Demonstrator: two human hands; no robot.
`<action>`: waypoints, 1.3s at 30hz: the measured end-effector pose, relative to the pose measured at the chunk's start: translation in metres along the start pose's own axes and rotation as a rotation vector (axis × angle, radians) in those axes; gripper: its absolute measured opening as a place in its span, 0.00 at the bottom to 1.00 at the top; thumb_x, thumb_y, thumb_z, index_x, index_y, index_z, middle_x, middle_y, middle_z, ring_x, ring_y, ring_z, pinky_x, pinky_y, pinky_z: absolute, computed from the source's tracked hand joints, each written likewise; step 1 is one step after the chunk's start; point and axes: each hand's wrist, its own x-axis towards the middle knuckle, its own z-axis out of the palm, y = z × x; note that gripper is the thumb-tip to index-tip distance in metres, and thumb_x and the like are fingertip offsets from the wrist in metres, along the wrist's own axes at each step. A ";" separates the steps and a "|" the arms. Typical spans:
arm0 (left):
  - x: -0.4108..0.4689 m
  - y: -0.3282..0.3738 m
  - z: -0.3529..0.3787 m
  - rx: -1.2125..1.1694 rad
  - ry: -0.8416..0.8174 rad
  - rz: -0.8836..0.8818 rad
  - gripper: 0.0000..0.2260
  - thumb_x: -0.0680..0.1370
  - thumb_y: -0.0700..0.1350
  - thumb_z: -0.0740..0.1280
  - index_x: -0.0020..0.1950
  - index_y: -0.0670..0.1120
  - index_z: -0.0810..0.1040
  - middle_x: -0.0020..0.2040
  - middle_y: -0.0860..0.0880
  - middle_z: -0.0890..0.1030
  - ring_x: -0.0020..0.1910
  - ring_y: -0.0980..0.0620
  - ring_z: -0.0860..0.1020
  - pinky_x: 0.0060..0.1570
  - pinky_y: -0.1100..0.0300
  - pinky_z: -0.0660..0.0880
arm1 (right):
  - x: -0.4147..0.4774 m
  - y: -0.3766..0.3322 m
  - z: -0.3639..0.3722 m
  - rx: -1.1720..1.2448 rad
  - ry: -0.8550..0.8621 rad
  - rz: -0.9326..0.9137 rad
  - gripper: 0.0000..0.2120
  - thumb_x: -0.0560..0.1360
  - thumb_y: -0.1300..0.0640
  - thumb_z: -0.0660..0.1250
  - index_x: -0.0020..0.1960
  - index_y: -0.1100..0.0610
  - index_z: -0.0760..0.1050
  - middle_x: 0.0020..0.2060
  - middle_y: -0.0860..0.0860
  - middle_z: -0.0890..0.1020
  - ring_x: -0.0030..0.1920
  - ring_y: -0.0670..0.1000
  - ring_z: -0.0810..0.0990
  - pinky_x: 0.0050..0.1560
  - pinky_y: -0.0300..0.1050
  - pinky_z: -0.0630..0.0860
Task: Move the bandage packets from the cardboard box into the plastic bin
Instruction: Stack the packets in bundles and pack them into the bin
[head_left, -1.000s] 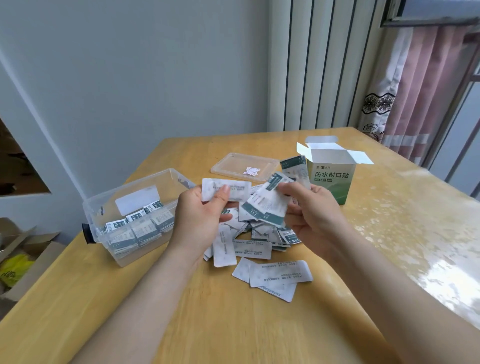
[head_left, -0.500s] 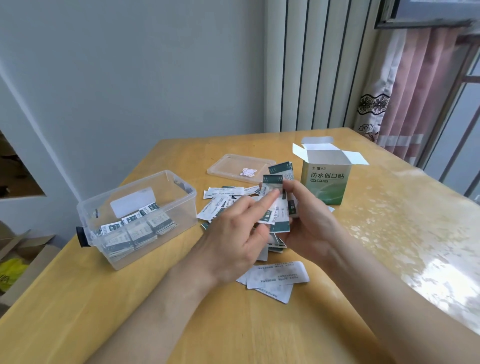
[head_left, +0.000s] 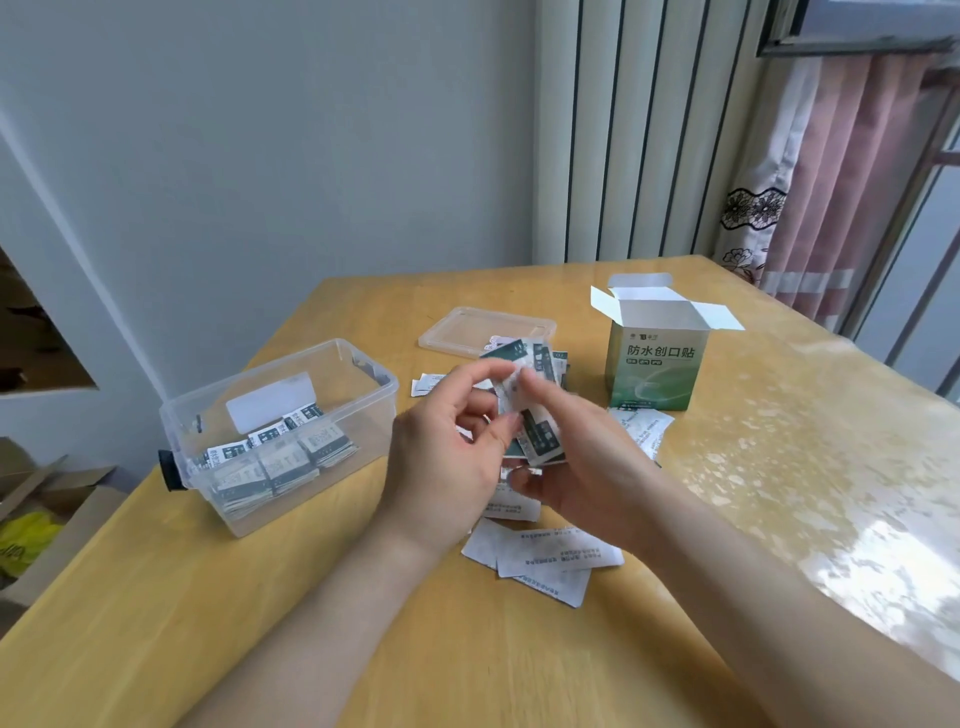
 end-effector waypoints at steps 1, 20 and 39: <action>-0.002 0.000 0.000 0.090 -0.003 0.061 0.15 0.75 0.39 0.71 0.59 0.53 0.78 0.35 0.56 0.79 0.33 0.56 0.76 0.37 0.59 0.76 | 0.000 0.001 0.000 -0.031 -0.037 -0.003 0.17 0.79 0.45 0.61 0.49 0.58 0.78 0.40 0.54 0.80 0.39 0.51 0.77 0.43 0.46 0.75; 0.013 -0.007 -0.010 0.064 -0.062 -0.232 0.09 0.72 0.52 0.57 0.40 0.51 0.74 0.24 0.56 0.72 0.31 0.47 0.70 0.34 0.52 0.69 | -0.009 0.002 0.010 -0.783 -0.037 -0.199 0.13 0.77 0.50 0.65 0.57 0.54 0.67 0.31 0.46 0.76 0.28 0.44 0.70 0.30 0.38 0.68; 0.008 0.002 -0.016 0.095 0.048 0.144 0.12 0.77 0.53 0.65 0.40 0.48 0.82 0.30 0.51 0.79 0.30 0.53 0.75 0.30 0.61 0.71 | -0.013 -0.007 0.009 -0.161 -0.225 0.136 0.14 0.81 0.47 0.56 0.50 0.56 0.73 0.30 0.59 0.74 0.19 0.48 0.58 0.30 0.44 0.49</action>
